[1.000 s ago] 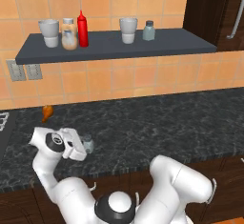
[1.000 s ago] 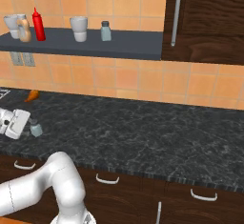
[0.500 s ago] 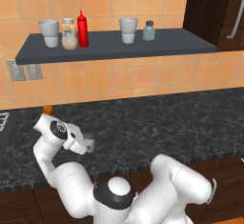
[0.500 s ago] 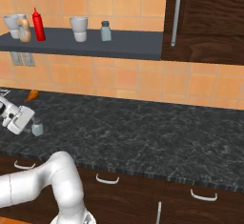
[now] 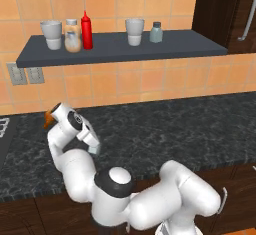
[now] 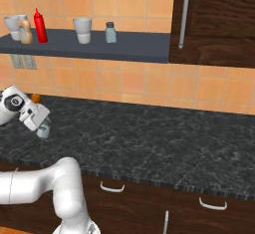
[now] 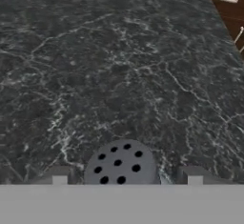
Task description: Put the shaker and condiment bottle from the counter next to their counterparts in the cabinet.
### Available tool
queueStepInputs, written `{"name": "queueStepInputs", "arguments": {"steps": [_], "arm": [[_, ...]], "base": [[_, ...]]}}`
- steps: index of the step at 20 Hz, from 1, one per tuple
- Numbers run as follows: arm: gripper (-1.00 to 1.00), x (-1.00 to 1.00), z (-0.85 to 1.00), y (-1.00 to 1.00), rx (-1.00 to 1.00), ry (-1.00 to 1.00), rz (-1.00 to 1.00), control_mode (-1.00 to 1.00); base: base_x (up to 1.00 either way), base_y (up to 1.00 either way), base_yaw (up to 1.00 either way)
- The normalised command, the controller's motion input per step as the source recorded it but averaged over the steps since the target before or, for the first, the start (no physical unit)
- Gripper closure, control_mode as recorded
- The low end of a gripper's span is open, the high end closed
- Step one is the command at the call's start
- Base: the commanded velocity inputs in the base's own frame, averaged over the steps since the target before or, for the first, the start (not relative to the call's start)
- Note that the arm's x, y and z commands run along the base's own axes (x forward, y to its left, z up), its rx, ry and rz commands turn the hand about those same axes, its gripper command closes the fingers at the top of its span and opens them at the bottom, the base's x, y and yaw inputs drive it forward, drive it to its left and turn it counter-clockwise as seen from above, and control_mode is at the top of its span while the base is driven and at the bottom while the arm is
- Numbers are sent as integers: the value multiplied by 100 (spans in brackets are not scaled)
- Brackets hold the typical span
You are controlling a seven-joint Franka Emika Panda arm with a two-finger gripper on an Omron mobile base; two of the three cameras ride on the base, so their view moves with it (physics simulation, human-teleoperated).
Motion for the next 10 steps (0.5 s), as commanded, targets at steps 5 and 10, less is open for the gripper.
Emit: {"name": "queueStepInputs", "arguments": {"steps": [5,10], "arm": [[100,-21,72,-1,9,-4,0,-100],[100,-40,52,-1,0,-7,-6,-100]], "base": [[0,0,0],[0,0,0]]}}
